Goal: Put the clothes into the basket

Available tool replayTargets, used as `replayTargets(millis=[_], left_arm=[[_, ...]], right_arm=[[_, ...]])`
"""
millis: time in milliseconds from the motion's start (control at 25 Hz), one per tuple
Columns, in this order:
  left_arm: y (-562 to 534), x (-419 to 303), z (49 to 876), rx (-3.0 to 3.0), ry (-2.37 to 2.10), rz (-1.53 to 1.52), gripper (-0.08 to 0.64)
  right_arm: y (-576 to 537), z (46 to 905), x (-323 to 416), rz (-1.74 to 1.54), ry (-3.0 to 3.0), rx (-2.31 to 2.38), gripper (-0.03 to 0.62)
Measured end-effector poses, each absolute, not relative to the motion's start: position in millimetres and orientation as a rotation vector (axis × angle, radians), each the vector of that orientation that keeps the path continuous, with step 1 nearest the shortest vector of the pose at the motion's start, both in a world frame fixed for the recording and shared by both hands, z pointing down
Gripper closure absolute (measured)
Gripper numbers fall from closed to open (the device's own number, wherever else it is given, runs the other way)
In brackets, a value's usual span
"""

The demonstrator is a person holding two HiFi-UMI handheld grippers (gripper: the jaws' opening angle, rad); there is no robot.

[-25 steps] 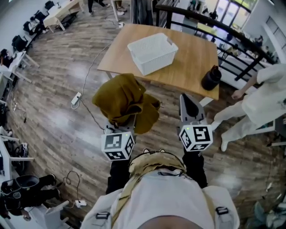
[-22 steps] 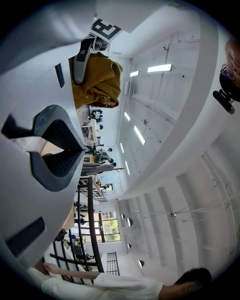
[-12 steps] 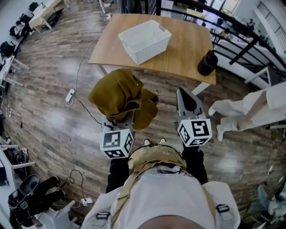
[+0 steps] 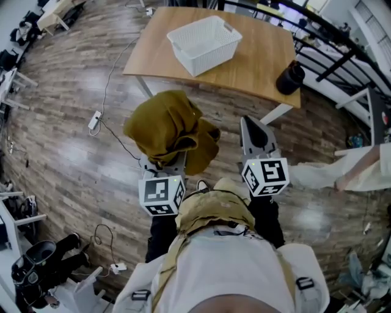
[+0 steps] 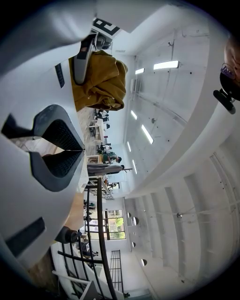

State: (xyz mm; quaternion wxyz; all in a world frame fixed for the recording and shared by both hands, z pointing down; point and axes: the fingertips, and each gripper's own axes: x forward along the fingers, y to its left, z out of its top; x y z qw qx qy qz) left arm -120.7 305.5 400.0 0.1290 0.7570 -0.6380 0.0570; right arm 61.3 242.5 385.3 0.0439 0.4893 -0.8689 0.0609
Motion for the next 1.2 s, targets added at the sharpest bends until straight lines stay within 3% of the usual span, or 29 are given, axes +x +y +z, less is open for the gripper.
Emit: replayTargets(millis=[680,1200], left_arm=[[276,-136,426,2.154,-1.861,0.2,0.282],[132,-133,401,2.174,-1.943,0.187,0.282]], right_arm=[[198,412,38,0.21,-2.659,1.446,0.571],[48,383,44,0.171,-2.771,1.465,0.571]])
